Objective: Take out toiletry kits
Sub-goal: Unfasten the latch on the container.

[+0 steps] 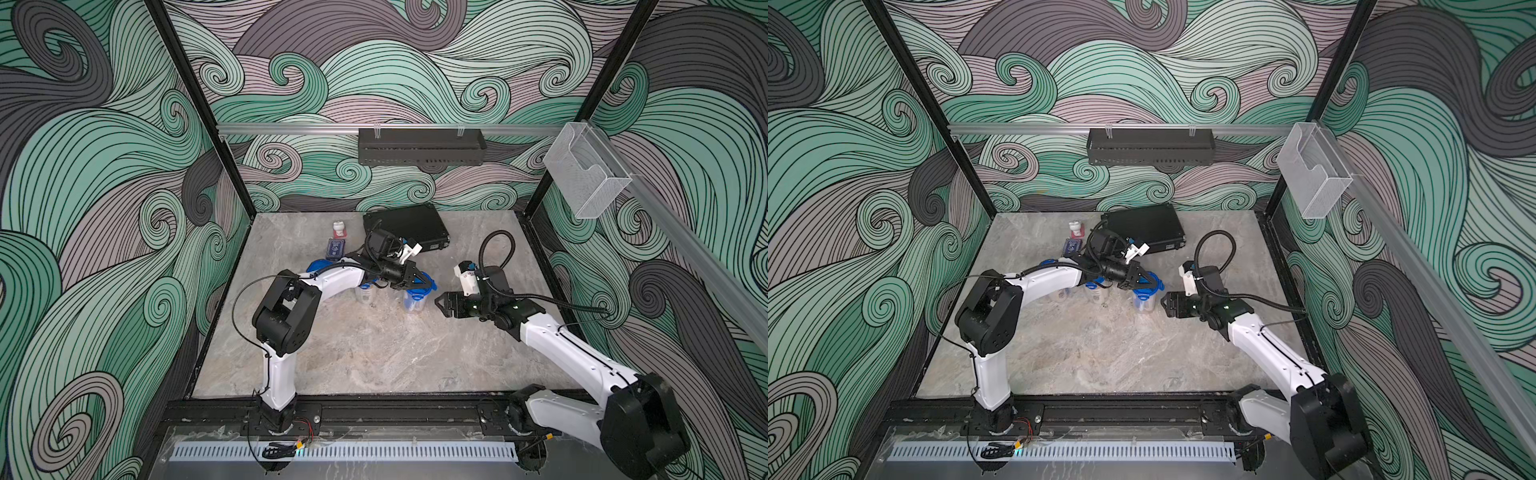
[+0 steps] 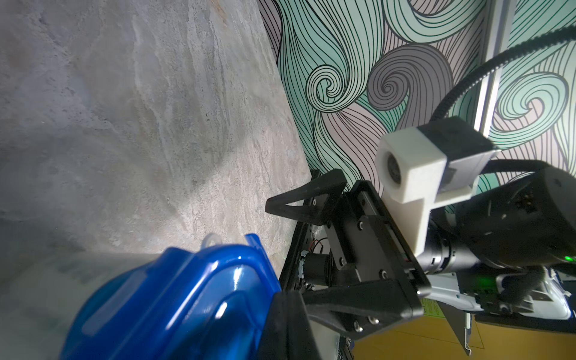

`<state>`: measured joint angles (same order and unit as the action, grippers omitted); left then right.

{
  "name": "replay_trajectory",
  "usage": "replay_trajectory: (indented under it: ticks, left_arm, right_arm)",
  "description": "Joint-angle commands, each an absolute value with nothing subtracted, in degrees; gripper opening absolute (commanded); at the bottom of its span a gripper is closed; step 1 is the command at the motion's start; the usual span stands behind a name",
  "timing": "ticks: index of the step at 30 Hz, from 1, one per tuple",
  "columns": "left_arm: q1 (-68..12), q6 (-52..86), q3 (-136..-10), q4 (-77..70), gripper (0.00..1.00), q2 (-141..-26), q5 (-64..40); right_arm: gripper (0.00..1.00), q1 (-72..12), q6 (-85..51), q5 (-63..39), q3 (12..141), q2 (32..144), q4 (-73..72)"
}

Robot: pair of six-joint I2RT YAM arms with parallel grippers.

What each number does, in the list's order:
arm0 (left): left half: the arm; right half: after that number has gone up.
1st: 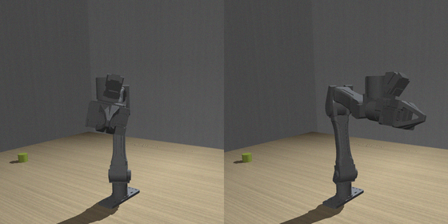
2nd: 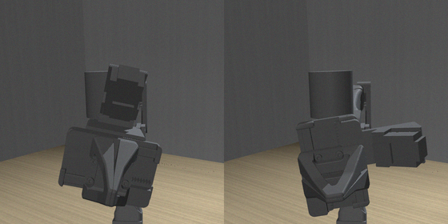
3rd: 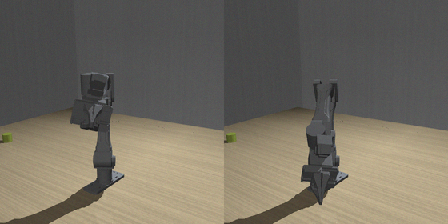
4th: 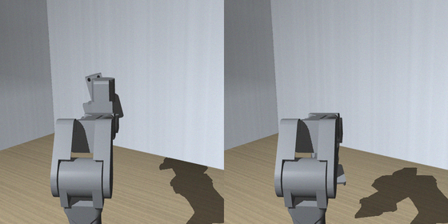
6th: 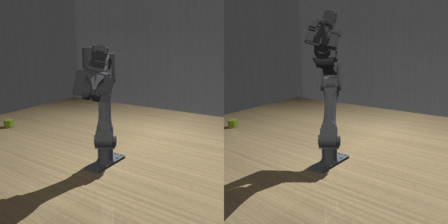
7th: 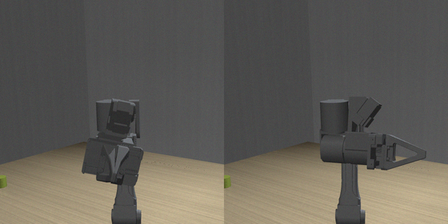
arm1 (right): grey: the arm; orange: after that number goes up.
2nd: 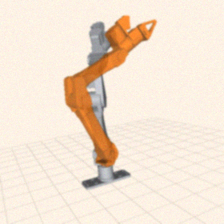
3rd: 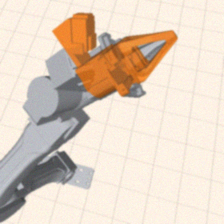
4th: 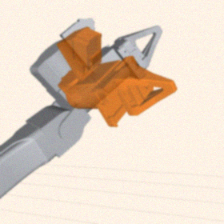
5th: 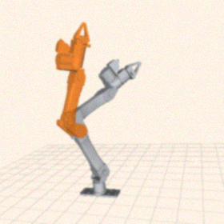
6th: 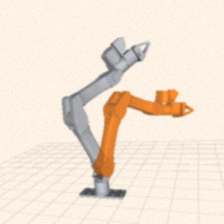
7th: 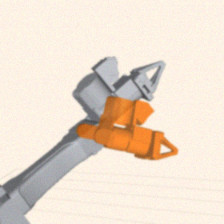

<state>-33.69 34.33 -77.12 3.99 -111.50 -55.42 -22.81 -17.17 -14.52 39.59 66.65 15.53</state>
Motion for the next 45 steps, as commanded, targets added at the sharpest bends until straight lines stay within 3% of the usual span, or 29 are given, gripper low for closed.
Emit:
replay_trajectory:
  ticks: [1,9,14,19,25,45]
  left_arm:
    - [-32.8,34.3,-73.1,11.1,0.00,-116.0,-48.3]
    - [-32.3,34.6,-72.0,9.1,0.00,-117.5,-49.0]
    - [-32.1,34.5,-71.7,8.9,0.00,-117.7,-49.0]
    - [-31.9,34.5,-71.5,8.9,0.00,-117.8,-49.0]
    - [-31.8,34.5,-71.3,8.6,0.00,-118.3,-48.9]
    - [-31.7,34.2,-71.5,9.4,0.00,-118.7,-48.7]
  right_arm:
    - [0.83,-22.4,-17.8,-15.6,40.0,65.7,14.5]
    - [0.83,-22.4,-18.5,-19.5,38.8,62.4,12.2]
    - [0.75,-22.6,-21.9,-30.9,32.0,59.6,-2.5]
    - [0.74,-24.6,-27.8,-38.1,27.2,63.6,-18.5]
    - [0.76,-30.4,-26.7,-36.5,25.5,69.8,-30.7]
    - [0.84,-30.5,-34.9,-30.1,23.0,79.8,-51.7]
